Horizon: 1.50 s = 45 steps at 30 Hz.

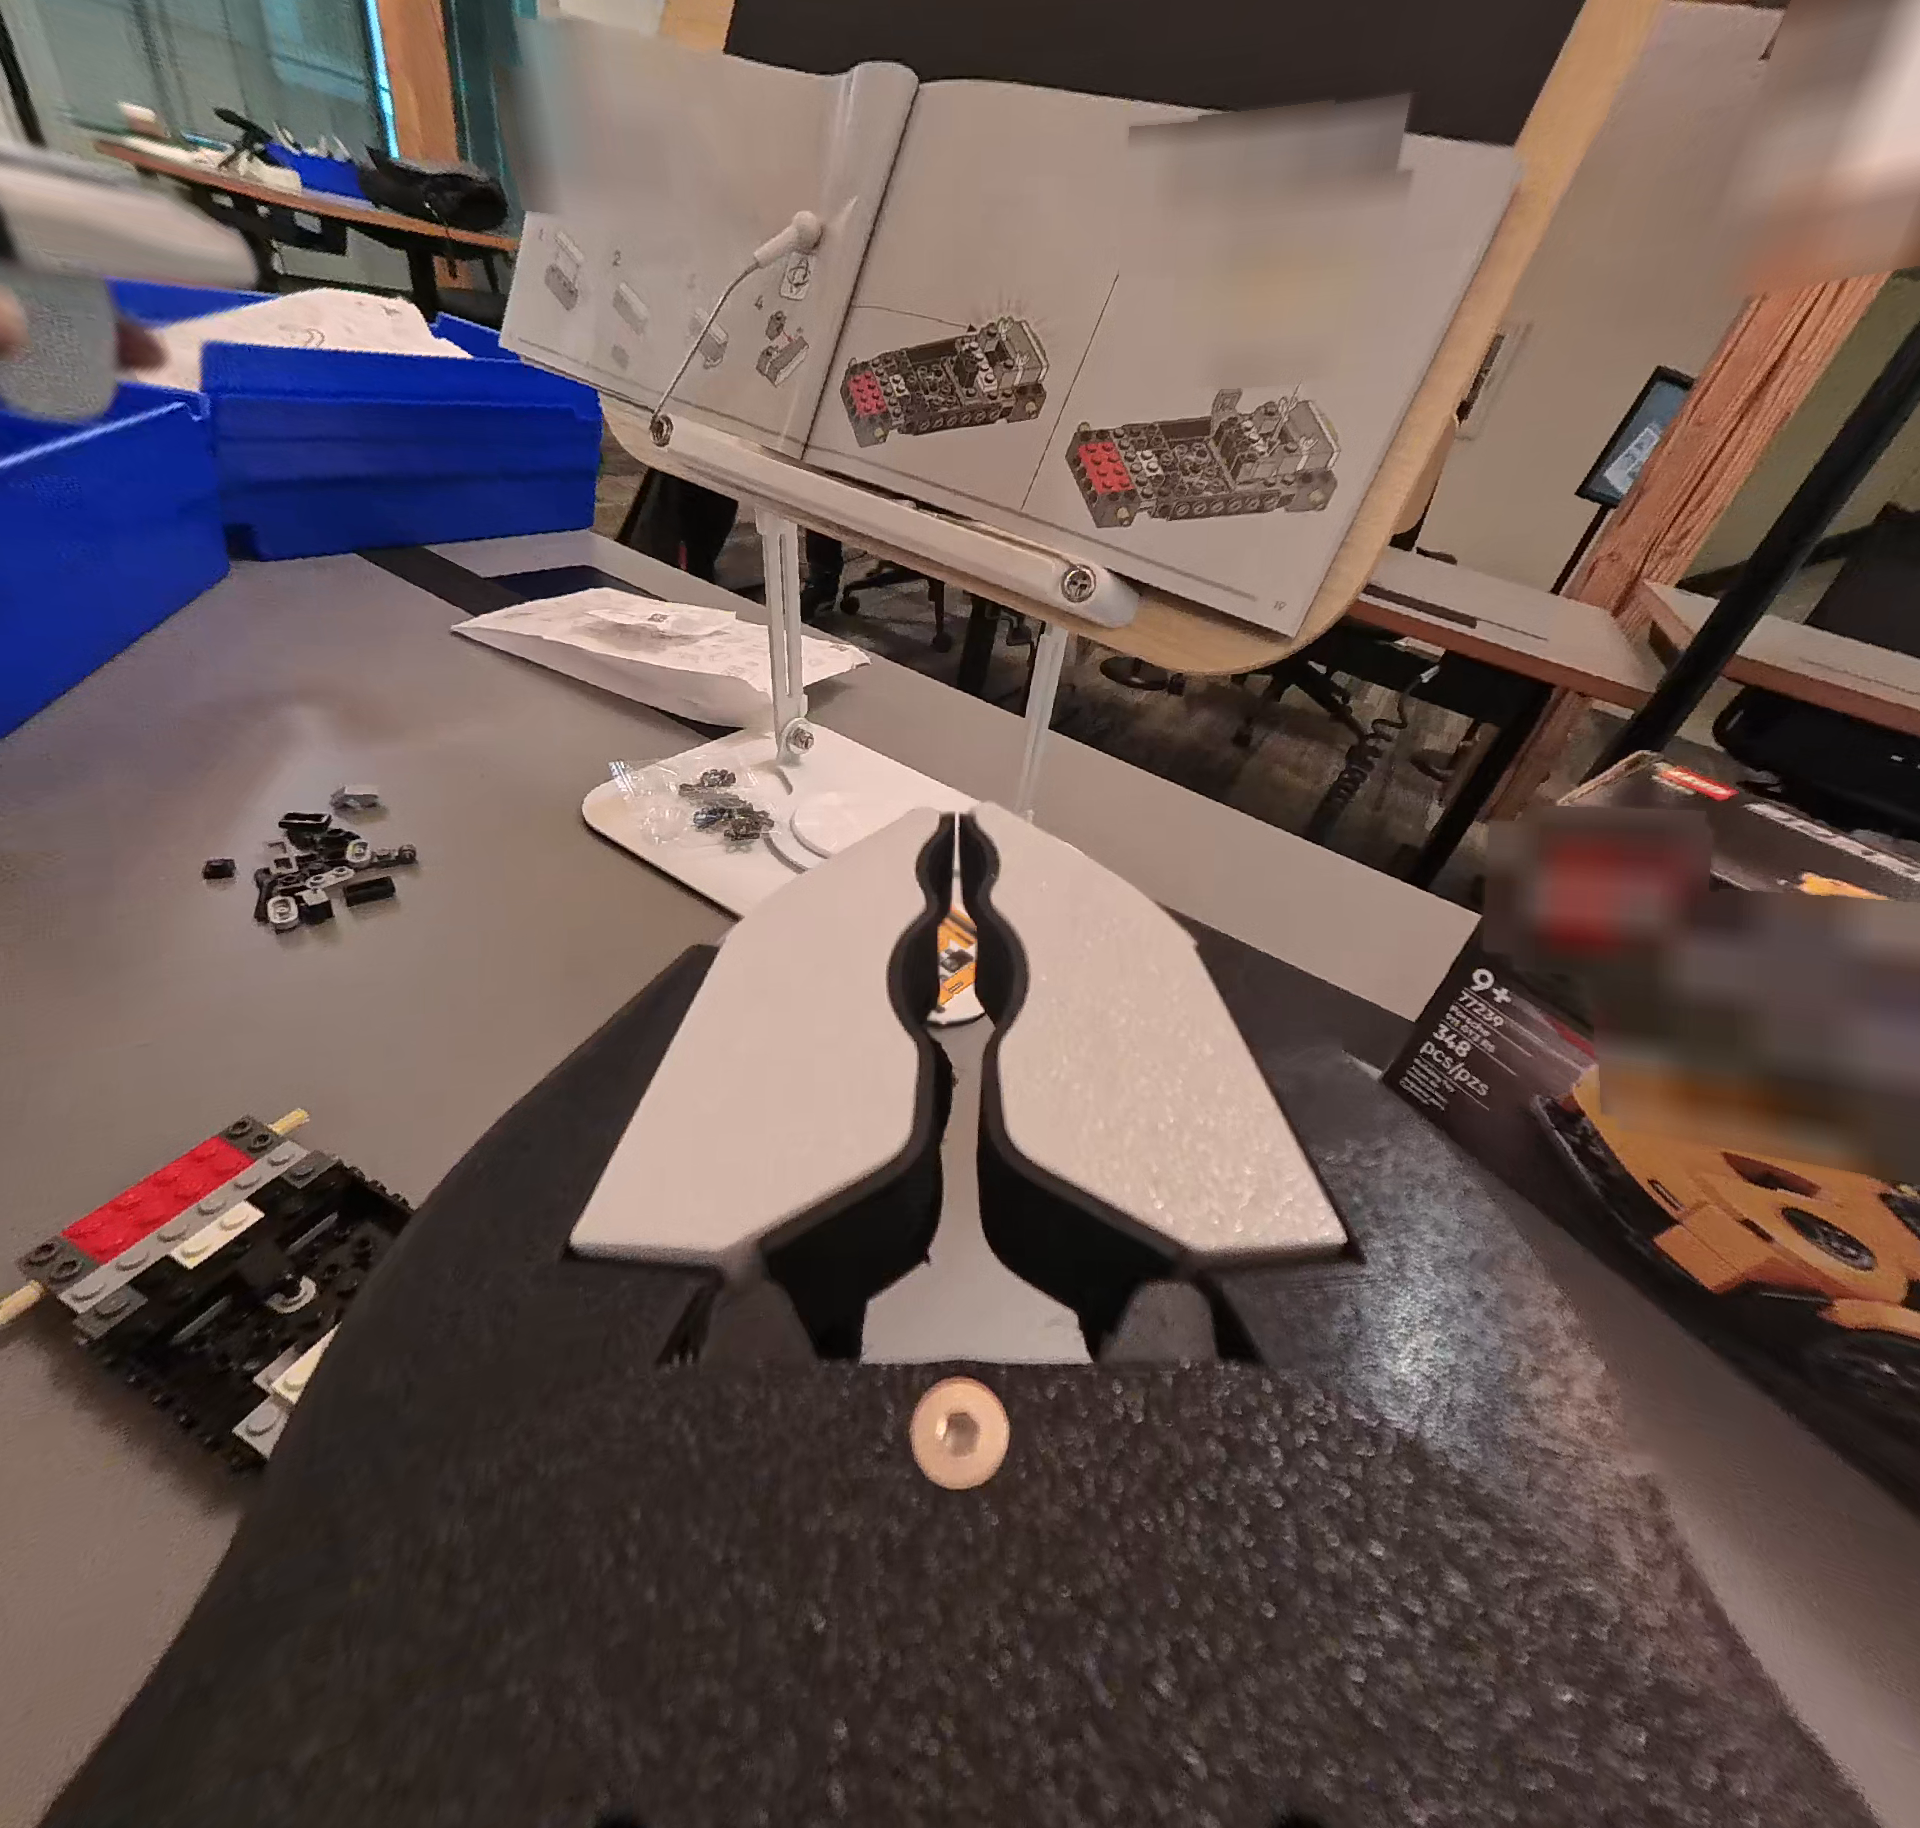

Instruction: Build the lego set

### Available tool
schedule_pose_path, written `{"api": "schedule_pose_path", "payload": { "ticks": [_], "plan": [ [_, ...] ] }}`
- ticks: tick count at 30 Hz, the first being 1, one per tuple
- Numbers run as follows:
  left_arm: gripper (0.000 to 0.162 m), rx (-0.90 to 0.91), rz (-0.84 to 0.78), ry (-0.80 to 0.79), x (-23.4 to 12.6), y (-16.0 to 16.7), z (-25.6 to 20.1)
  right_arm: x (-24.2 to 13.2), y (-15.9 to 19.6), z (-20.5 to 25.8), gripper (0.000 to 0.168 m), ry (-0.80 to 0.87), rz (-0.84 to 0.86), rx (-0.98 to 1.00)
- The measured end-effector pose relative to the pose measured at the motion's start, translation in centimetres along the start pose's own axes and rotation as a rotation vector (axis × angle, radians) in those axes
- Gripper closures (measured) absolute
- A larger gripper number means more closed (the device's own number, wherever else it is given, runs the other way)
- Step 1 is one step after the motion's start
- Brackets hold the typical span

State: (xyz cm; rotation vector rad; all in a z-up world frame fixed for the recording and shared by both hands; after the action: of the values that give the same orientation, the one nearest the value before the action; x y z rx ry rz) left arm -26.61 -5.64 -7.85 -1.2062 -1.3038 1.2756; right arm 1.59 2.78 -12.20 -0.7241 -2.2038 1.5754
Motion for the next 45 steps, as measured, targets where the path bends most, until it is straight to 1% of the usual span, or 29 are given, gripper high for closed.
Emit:
{"api": "schedule_pose_path", "payload": {
  "ticks": [4,7,11,15,25,45],
  "plan": [
    [0.162,0.000,-0.082,-0.110,3.7,-4.3,3.1,0.0,0.1,0.0,0.168,-0.006,0.002,0.003],
    [0.162,-0.024,-0.127,-0.193,6.7,-6.1,5.4,-0.1,0.5,-0.1,0.168,-0.006,0.004,0.005],
    [0.162,-0.052,-0.127,-0.283,9.8,-6.0,8.0,-0.1,0.8,-0.2,0.168,-0.012,0.009,0.007],
    [0.162,-0.057,-0.101,-0.304,11.4,-5.0,9.1,-0.1,1.1,-0.4,0.168,-0.021,0.014,0.025],
    [0.162,-0.043,-0.105,-0.297,12.2,-4.3,9.4,0.0,1.4,-0.1,0.168,-0.036,0.025,0.029],
    [0.162,-0.032,-0.130,-0.287,12.2,-4.5,9.2,0.1,1.6,0.3,0.168,-0.053,0.031,0.028]
  ]
}}
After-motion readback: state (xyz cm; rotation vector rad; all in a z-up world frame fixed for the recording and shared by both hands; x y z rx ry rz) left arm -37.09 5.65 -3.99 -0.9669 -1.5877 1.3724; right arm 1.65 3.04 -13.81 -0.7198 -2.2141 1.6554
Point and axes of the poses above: each gripper's, where its closed fingertips meet, x out along the fingers, y out of its underside, z = x × y across the jaws, the point moved 2 cm from there along -x, back along the fingers, and after that the axes turned 8 degrees about -x, right-handed, at the moved point
